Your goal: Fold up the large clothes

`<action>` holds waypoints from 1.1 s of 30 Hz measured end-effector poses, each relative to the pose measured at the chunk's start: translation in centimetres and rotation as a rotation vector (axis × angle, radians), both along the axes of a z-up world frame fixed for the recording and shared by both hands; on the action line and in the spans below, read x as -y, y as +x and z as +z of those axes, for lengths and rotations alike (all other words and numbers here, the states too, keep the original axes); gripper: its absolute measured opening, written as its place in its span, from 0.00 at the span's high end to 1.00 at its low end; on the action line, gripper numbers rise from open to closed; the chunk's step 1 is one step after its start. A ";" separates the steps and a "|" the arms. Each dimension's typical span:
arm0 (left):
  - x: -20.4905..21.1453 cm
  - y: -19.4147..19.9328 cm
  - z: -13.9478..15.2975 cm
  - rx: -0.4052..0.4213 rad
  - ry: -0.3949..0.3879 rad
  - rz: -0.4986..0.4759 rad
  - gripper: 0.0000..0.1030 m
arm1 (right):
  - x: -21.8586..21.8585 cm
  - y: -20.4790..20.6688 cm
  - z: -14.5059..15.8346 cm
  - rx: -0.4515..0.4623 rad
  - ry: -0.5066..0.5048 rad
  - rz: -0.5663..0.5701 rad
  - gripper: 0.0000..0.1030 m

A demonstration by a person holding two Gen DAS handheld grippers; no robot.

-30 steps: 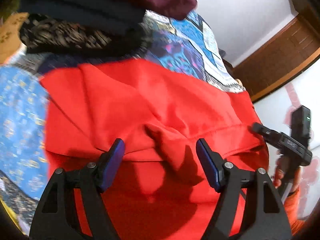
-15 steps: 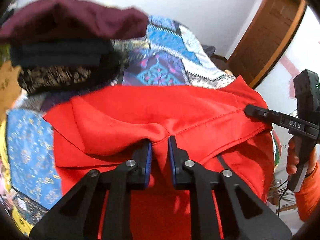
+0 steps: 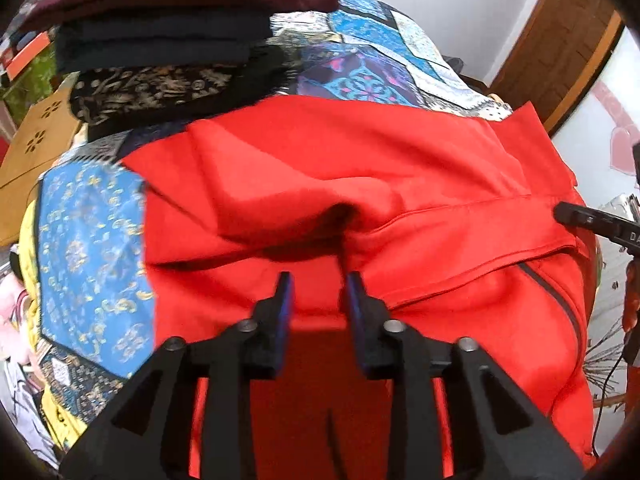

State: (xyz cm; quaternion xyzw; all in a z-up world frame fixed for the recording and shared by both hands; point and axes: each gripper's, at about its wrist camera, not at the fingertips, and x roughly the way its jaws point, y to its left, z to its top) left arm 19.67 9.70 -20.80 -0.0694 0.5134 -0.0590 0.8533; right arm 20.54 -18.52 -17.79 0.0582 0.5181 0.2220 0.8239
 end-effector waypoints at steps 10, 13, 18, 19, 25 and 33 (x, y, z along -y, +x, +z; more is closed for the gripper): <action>-8.2 0.1 3.1 0.115 -0.017 0.231 0.28 | 5.2 -0.1 5.2 0.142 -0.032 -0.145 0.49; -10.4 1.5 2.5 0.088 -0.089 0.268 0.28 | 6.4 0.9 5.8 0.161 -0.025 -0.202 0.46; -12.8 4.0 -0.8 0.016 -0.207 0.332 0.28 | 8.1 3.4 4.4 0.104 0.017 -0.277 0.46; -13.1 4.4 -1.7 0.001 -0.224 0.335 0.28 | 8.3 3.8 3.7 0.084 0.020 -0.286 0.46; -13.4 6.1 -7.6 -0.107 -0.376 0.328 0.28 | 8.5 5.8 -1.2 -0.063 0.010 -0.306 0.44; -11.4 7.0 -8.0 -0.082 -0.456 0.259 0.54 | 7.6 7.6 -1.8 -0.029 0.091 -0.273 0.55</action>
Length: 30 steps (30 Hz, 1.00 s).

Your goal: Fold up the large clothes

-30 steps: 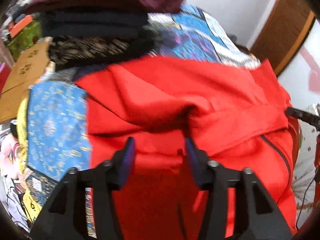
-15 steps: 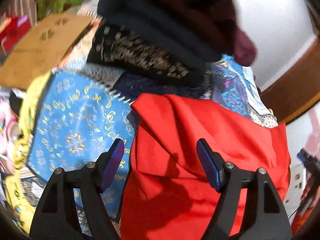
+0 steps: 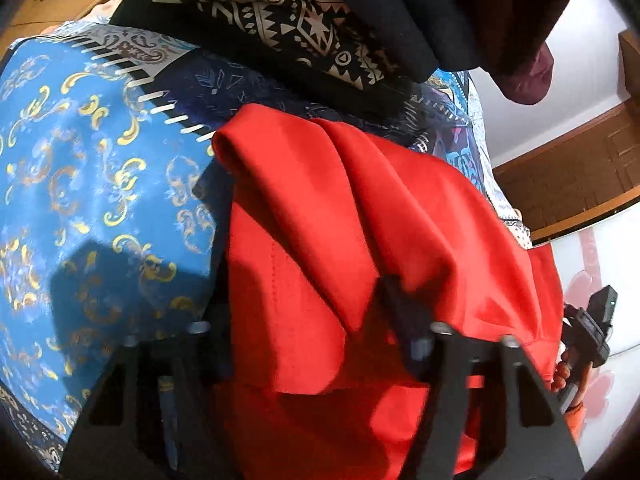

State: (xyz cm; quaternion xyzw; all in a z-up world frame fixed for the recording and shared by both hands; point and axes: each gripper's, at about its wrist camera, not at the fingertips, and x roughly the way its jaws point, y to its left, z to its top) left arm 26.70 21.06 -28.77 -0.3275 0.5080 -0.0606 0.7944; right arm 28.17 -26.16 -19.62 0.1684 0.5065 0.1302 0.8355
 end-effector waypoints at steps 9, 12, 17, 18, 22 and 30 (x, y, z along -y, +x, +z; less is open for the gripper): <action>1.1 -0.1 5.4 0.090 0.106 -0.020 0.84 | -1.8 0.6 2.5 0.065 -0.001 0.054 0.91; 1.1 0.7 8.6 0.145 0.155 -0.019 0.84 | -3.2 0.9 5.7 0.149 -0.023 0.094 0.91; 1.0 2.1 12.8 0.236 0.245 0.011 0.84 | -5.2 2.2 9.5 0.265 -0.051 0.113 0.91; 0.8 2.3 12.8 0.237 0.246 0.013 0.84 | -5.4 2.7 9.9 0.277 -0.057 0.108 0.91; 0.3 3.9 9.9 0.163 0.245 0.020 0.81 | -5.8 4.6 7.9 0.241 -0.100 0.100 0.91; 0.5 4.8 3.0 -0.028 0.366 0.024 0.64 | -4.5 6.9 -1.6 -0.024 -0.196 0.078 0.85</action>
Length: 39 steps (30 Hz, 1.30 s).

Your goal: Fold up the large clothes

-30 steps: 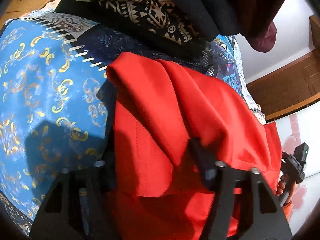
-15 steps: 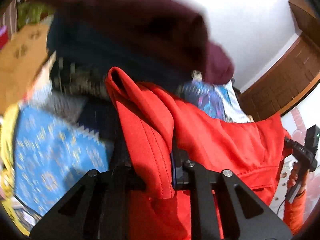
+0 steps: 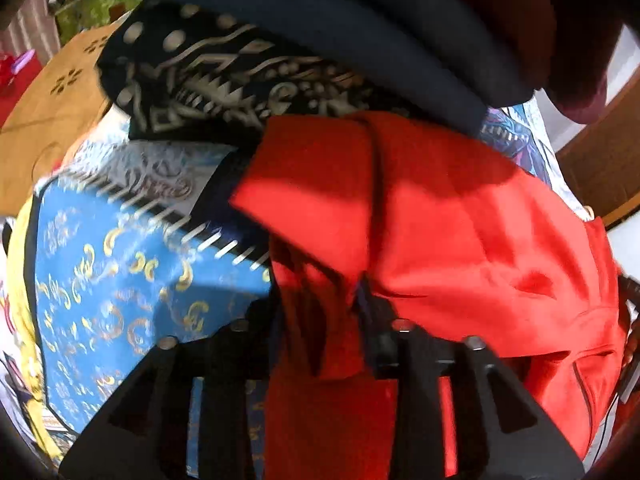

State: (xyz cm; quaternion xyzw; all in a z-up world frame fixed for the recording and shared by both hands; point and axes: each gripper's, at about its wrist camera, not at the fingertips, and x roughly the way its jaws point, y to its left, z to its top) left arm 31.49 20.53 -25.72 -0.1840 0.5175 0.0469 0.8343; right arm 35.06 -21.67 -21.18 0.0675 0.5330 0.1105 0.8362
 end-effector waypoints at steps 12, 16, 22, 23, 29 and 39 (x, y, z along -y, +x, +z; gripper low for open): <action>-1.4 -6.3 5.9 0.066 0.169 -0.030 0.50 | 3.6 -6.1 7.7 0.136 -0.051 0.018 0.65; -1.4 -9.1 8.1 0.092 0.191 -0.036 0.39 | 4.3 -9.4 10.6 0.216 -0.062 0.044 0.44; -1.2 -12.9 8.6 0.100 0.148 -0.042 0.35 | 4.5 -13.2 11.5 0.233 -0.056 0.083 0.43; -1.0 -13.6 8.3 0.093 0.132 -0.047 0.35 | 4.6 -13.6 11.2 0.226 -0.051 0.084 0.43; 0.2 -16.0 4.7 0.012 0.078 -0.061 0.35 | 4.5 -15.6 6.6 0.101 -0.054 0.076 0.43; 2.0 -17.3 -2.7 -0.092 -0.165 -0.050 0.34 | 4.4 -17.9 1.3 0.002 -0.002 0.036 0.40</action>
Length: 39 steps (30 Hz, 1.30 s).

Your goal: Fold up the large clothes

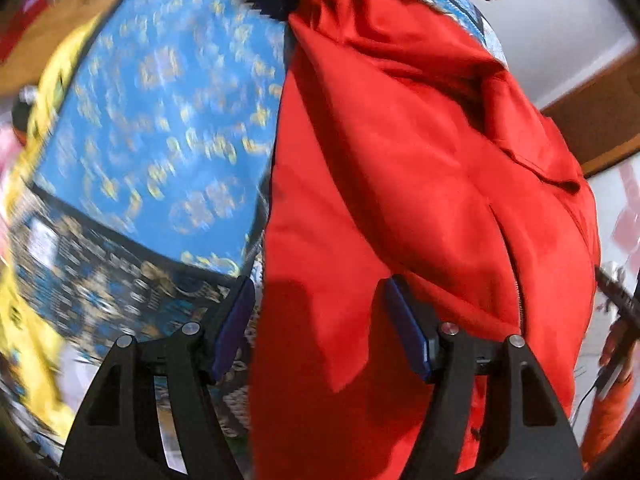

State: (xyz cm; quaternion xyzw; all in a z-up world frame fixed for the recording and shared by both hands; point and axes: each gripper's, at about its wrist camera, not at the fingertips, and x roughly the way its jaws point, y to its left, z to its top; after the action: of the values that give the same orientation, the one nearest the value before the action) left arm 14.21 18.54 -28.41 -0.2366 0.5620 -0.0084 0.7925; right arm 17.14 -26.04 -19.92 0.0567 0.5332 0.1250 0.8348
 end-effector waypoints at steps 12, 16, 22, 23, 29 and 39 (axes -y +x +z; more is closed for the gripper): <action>1.6 -2.5 2.7 0.085 -0.090 -0.048 0.95 | -0.9 -1.2 1.3 0.059 0.010 0.016 0.90; 1.1 -2.2 5.8 0.156 -0.112 -0.028 0.95 | -1.7 -1.1 2.9 0.081 0.090 0.051 0.92; -0.3 -1.2 13.1 0.359 -0.098 -0.010 0.95 | -2.5 0.6 7.6 0.206 0.147 0.071 0.92; -0.7 -0.9 13.9 0.382 -0.083 0.006 0.95 | -2.6 0.9 8.0 0.227 0.142 0.068 0.92; -2.3 2.6 12.1 0.342 0.084 0.116 0.95 | -2.7 4.2 6.4 0.276 0.054 -0.009 0.92; -1.1 6.4 2.1 0.092 0.142 0.079 0.90 | -1.8 6.4 1.5 0.147 0.030 -0.021 0.76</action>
State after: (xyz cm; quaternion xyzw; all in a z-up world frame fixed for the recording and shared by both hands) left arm 20.57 19.65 -26.34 -0.2011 0.5141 0.0522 0.8322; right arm 23.50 -24.26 -18.39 0.0656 0.4681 0.1279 0.8719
